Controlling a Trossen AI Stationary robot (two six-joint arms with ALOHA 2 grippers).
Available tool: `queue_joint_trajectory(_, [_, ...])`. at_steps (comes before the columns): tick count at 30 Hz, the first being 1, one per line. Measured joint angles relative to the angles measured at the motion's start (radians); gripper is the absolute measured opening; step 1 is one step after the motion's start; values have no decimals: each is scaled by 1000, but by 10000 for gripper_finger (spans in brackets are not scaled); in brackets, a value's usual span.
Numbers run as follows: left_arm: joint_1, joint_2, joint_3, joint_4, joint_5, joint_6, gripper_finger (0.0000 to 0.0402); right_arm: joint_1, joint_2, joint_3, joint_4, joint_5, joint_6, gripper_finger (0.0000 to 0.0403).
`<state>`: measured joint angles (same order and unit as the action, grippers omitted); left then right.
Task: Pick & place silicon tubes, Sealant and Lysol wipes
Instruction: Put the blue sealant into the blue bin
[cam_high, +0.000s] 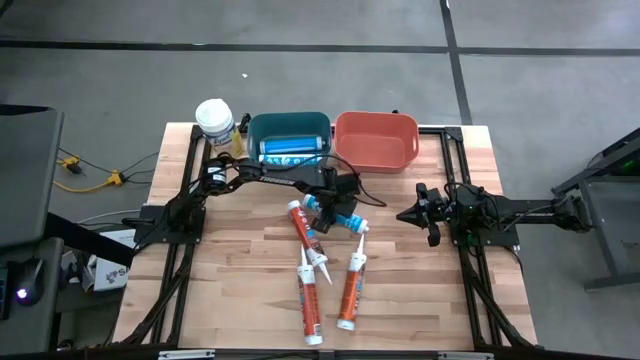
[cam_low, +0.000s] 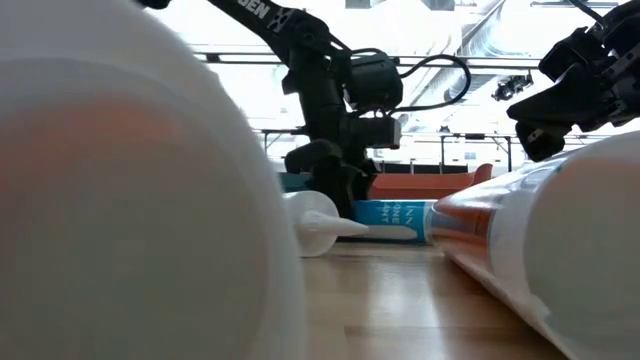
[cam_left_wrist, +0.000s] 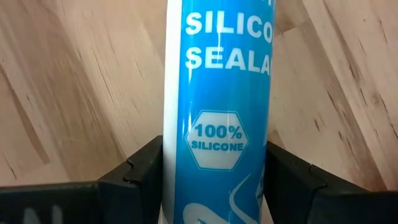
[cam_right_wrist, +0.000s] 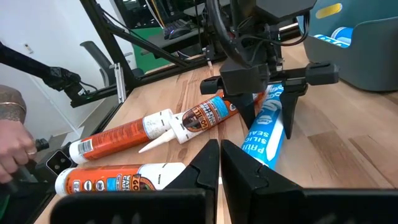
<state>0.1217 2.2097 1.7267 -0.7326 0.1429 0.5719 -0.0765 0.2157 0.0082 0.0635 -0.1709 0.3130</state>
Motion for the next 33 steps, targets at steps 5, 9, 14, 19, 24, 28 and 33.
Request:
queue_joint_trajectory(5, [-5,0,-1,7,-8,31,196,0,0,0,0,0,0,12])
queue_joint_trajectory(9, [-5,0,-1,20,-26,33,196,0,0,0,0,0,0,12])
queue_joint_trajectory(14, [-5,0,-1,26,-30,28,196,0,0,0,0,0,0,12])
queue_joint_trajectory(19, [-5,0,-1,26,-33,23,196,0,0,0,0,0,0,12])
queue_joint_trajectory(24, [-4,-11,-1,33,-33,21,196,0,0,0,0,0,0,12])
queue_joint_trajectory(28, [-4,-26,-2,11,-54,17,196,0,0,0,1,0,0,12])
queue_joint_trajectory(33, [-4,-35,0,53,-60,-4,196,0,0,0,0,0,0,12])
